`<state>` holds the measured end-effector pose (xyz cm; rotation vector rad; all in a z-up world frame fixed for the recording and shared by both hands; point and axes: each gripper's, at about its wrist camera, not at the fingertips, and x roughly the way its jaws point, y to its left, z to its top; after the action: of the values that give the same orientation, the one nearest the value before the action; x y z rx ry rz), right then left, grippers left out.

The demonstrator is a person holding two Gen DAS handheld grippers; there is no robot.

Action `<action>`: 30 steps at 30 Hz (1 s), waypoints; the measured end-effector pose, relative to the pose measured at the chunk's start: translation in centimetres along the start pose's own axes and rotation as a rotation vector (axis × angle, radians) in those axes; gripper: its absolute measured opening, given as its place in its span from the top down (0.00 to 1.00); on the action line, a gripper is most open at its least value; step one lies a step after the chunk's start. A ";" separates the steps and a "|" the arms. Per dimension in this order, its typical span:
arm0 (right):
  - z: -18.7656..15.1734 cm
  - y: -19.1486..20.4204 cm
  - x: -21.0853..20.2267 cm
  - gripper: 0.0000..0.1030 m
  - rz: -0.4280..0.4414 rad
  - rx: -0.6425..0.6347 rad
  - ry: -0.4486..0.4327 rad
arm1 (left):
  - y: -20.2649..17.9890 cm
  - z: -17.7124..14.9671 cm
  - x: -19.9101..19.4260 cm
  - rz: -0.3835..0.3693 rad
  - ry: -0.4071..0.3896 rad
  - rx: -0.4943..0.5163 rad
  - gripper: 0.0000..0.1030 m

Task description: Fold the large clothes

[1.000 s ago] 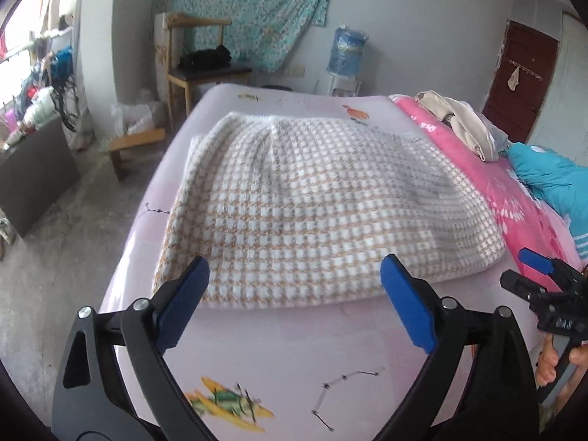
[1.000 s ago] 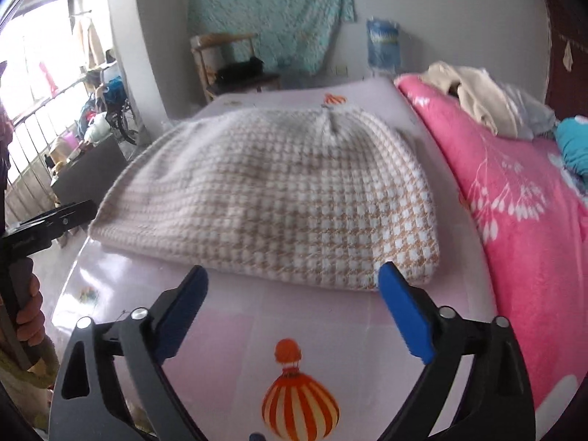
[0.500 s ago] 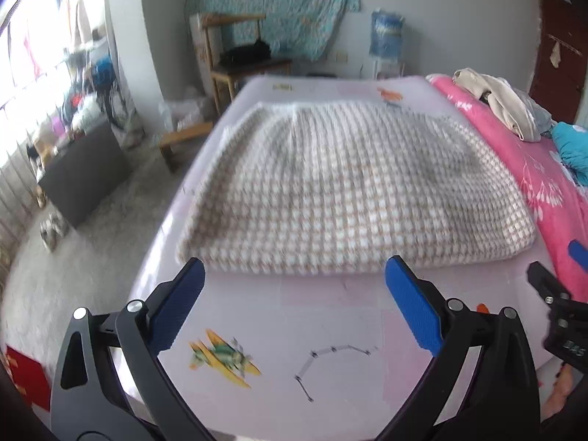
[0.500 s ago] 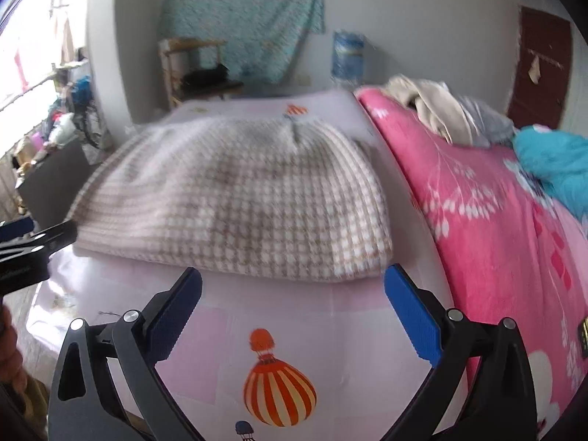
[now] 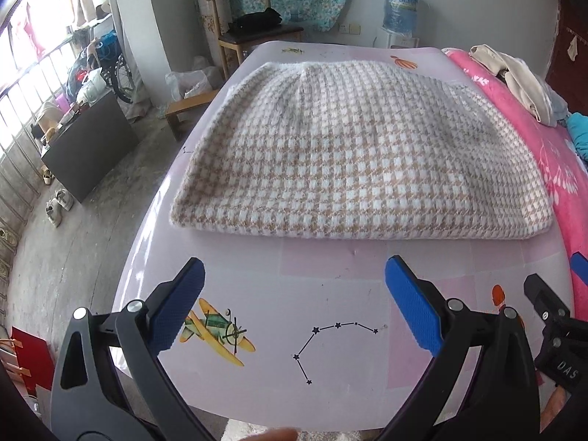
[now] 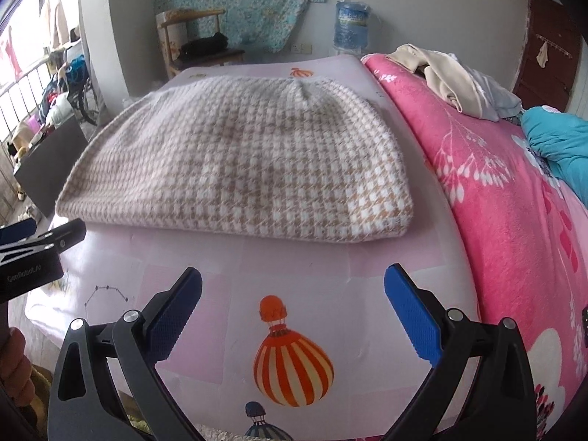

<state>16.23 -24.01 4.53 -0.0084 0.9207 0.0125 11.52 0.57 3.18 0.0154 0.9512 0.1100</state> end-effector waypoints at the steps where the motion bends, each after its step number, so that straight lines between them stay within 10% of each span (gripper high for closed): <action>1: 0.0 0.1 0.0 0.06 -0.003 -0.003 0.003 | 0.0 0.0 0.0 0.000 0.000 0.001 0.08; 30: 0.0 0.1 0.3 0.06 -0.023 -0.007 0.027 | -0.3 0.1 -0.4 0.003 -0.011 0.011 0.08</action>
<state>16.37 -23.95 4.31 -0.0255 0.9479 -0.0062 11.40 0.19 3.56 0.0279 0.9406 0.1072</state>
